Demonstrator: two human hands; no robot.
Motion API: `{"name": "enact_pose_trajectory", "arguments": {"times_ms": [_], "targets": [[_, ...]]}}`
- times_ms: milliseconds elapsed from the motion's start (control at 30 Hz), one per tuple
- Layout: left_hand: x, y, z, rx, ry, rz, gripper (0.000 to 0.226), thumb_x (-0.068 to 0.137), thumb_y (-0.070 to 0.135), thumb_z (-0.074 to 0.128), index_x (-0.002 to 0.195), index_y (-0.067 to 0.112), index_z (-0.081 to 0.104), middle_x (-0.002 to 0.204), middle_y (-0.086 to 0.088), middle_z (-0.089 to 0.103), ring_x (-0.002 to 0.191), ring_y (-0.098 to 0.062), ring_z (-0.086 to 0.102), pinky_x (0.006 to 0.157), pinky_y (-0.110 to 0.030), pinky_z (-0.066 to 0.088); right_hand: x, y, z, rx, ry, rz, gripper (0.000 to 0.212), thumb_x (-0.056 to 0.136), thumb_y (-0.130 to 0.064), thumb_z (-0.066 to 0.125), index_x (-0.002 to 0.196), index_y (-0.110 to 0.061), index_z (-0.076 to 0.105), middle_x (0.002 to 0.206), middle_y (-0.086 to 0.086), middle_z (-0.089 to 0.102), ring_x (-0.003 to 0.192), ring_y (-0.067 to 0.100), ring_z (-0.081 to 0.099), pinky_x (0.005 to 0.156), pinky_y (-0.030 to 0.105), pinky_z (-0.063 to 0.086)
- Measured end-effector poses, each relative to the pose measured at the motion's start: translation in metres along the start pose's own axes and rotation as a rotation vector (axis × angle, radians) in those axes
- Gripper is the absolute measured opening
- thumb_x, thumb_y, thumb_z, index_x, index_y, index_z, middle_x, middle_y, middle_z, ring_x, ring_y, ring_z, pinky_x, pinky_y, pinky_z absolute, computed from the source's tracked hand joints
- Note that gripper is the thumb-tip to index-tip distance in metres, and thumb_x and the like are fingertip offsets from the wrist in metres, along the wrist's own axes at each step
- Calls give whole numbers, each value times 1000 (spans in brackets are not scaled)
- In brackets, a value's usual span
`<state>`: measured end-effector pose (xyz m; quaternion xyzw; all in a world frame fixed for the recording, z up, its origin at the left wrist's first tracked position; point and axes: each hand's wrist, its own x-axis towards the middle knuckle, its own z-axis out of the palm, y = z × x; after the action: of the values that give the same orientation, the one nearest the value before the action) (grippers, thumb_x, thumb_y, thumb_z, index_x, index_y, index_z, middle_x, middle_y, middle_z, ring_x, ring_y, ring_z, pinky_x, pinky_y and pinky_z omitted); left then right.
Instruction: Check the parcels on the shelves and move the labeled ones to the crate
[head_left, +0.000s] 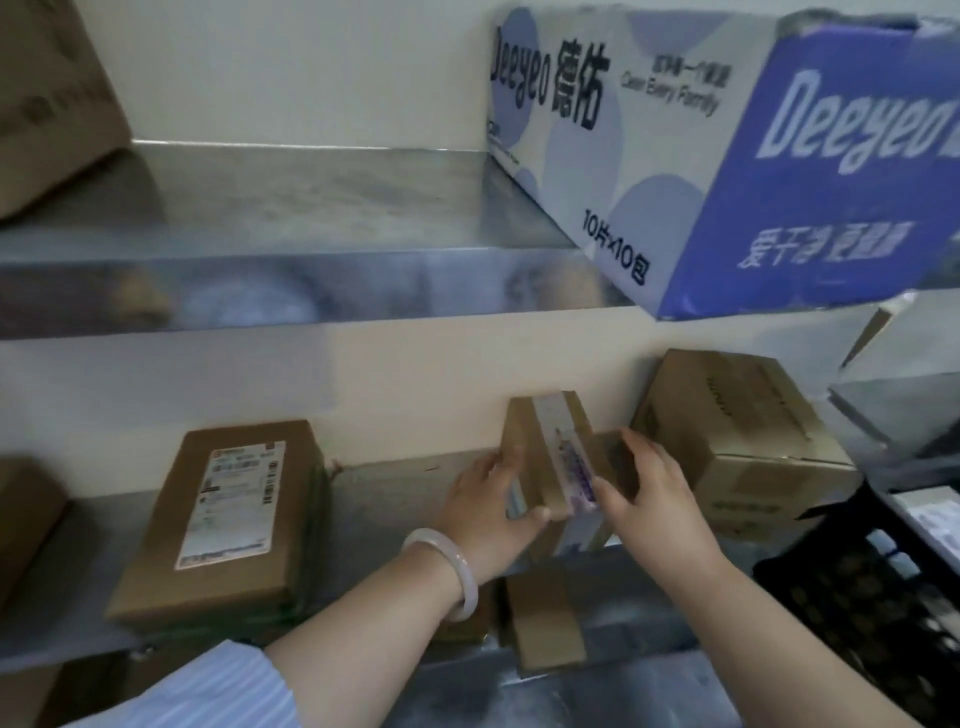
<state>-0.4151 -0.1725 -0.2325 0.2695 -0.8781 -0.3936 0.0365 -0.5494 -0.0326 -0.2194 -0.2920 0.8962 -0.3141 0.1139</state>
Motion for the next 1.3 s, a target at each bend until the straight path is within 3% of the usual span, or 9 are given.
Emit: {"name": "enact_pose_trajectory", "arguments": {"times_ms": [233,367,467,667,767,900,1033,1167,1300], "targets": [[17,31,26,-89,4,-89,54,98,40,51,148,31,34,150,9,37,133,-12,42,99,-18,34,22,20,8,217,-273,60,40,92,-39,60,130,-34,49,128,-9,59,104,3,55,90,25,47],[19,27,23,-177,74,-210,46,98,43,50,141,29,42,131,16,47,119,-4,47,82,-4,33,18,16,12,362,-294,22,43,93,-44,57,134,-36,47,126,-13,58,108,0,55,83,17,46],[22,19,19,-238,133,-268,45,94,52,54,134,31,48,126,13,59,110,-8,58,65,-7,37,12,3,15,452,-347,-40,45,97,-44,50,141,-36,44,133,-17,51,120,0,49,100,24,41],[13,5,7,-462,204,-410,58,78,50,73,126,40,43,113,11,62,102,-15,63,92,-35,54,2,-14,20,388,-402,-174,44,98,-44,45,142,-37,44,140,-19,43,130,-2,37,109,21,27],[5,2,-1,-542,233,-411,54,82,39,70,125,43,38,105,13,59,102,-16,61,91,-33,53,6,-14,18,385,-388,-181,44,97,-40,51,141,-38,44,142,-16,46,131,1,40,108,22,31],[-5,-5,-8,-711,276,-426,68,85,42,69,144,41,35,126,-5,60,112,-26,60,84,-31,51,17,-14,12,443,-255,6,64,94,-36,58,151,-29,29,150,-5,38,136,13,38,106,28,34],[-14,-7,-9,-793,248,-374,70,79,51,69,141,48,37,132,6,56,115,-16,56,102,-39,46,8,-23,17,512,-361,59,56,97,-35,54,147,-20,34,127,-3,53,114,13,51,98,27,40],[-17,-6,-13,-541,306,-304,53,95,43,52,145,44,35,137,9,34,122,-12,38,106,-33,34,1,-27,18,663,-304,52,47,98,-31,53,142,-26,40,125,-7,56,117,13,54,102,32,44],[-17,-5,-12,-288,391,-242,61,98,34,54,151,37,25,136,5,39,115,-12,45,101,-26,37,-8,-31,18,645,-259,-74,42,98,-28,52,140,-33,44,128,-13,55,121,6,50,101,25,41]]}}
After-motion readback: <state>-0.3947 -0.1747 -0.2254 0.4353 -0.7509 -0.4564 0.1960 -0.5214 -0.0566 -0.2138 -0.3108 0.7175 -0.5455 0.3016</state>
